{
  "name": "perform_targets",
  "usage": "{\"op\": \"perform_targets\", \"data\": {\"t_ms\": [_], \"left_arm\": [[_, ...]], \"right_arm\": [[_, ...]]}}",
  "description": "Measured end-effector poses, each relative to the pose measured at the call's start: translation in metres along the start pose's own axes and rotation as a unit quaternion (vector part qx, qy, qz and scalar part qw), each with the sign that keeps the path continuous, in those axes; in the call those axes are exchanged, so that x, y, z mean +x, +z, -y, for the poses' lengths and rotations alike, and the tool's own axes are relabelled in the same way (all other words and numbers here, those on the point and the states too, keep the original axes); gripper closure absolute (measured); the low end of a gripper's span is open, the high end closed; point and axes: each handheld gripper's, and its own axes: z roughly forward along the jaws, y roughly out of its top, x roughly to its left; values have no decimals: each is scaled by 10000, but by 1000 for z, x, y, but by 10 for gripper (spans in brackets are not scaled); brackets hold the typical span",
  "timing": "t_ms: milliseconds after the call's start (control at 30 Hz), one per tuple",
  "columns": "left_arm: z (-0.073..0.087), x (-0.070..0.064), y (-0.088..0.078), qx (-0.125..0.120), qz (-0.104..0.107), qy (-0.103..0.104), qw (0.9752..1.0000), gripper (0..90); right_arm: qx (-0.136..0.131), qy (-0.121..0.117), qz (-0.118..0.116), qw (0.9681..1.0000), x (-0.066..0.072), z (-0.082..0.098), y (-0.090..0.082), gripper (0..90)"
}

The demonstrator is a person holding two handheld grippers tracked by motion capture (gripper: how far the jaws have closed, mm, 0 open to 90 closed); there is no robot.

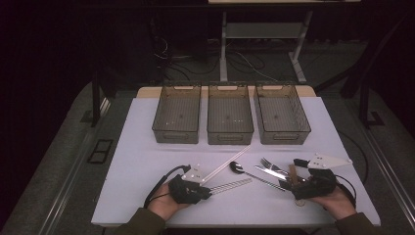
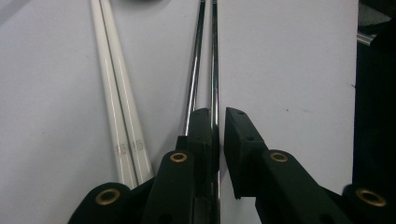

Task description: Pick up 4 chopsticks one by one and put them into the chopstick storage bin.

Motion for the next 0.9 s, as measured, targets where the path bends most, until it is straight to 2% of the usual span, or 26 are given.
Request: {"op": "perform_targets", "data": {"t_ms": [233,500,633,900], "left_arm": [[1,1,1,-63,7,-154,9999,819],[2,-1,2,-65,-51,-15,10000,835],[2,0,2,-63,-32,-11,10000,841],[1,1,2,-76,1,-69,9999,844]], "right_arm": [[4,-16,-11,10000,0,0,1,32],[15,-24,-28,10000,1,0,1,32],[35,-18,-47,10000,1,0,2,32],[16,112,-293,9995,5,2,8,32]]}}
